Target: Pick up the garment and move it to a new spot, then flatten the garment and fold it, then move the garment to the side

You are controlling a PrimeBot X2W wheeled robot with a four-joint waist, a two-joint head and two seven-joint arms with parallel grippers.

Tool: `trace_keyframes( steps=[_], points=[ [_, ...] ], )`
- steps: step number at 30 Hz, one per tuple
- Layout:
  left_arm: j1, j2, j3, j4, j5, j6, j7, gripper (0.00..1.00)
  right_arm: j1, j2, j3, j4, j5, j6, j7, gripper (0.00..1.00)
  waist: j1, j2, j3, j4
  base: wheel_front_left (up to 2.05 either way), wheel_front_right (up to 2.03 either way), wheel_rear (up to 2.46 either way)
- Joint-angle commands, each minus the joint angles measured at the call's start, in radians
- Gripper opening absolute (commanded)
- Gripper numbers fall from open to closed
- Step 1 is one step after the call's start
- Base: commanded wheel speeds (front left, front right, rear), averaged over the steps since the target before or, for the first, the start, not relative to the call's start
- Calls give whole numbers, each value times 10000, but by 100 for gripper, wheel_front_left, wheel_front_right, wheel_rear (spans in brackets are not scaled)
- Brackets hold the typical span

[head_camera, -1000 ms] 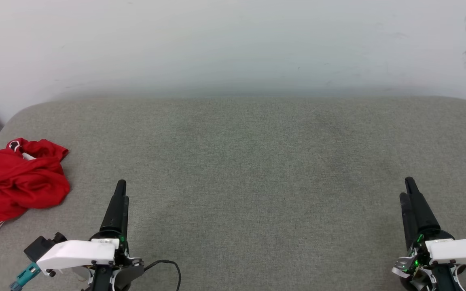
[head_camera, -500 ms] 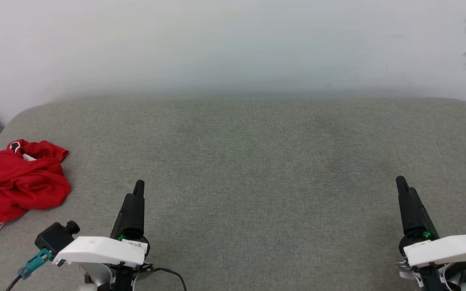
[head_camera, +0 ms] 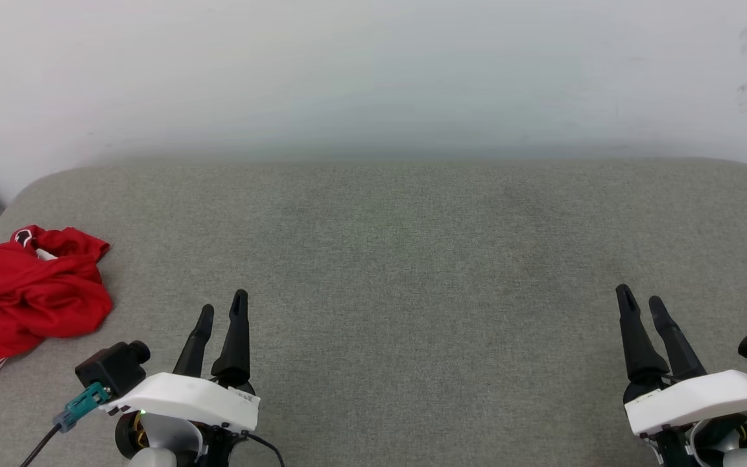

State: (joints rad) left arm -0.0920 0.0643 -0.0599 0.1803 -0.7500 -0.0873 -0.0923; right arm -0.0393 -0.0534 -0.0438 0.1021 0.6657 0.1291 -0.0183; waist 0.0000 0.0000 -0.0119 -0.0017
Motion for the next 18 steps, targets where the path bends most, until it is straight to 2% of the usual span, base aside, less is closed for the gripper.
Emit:
trace_keyframes(
  steps=[1, 8, 18],
  points=[
    [-238, 126, -63, -145, 392, 51, -95, 100, -77, 15, 23, -183, -395, 21, -44, 100, 0, 0, -6, 3, 0, 0, 0],
    [-222, 280, -297, -265, 1559, 331, -303, 100, 19, 16, 82, -332, -1539, 21, -147, 100, 0, 0, -42, 6, 0, 0, 0],
    [-130, 432, -595, -133, 2665, 521, -573, 100, 139, 18, 153, -533, -2869, 22, -235, 100, 0, 0, -89, 39, 0, 0, 0]
  ],
)
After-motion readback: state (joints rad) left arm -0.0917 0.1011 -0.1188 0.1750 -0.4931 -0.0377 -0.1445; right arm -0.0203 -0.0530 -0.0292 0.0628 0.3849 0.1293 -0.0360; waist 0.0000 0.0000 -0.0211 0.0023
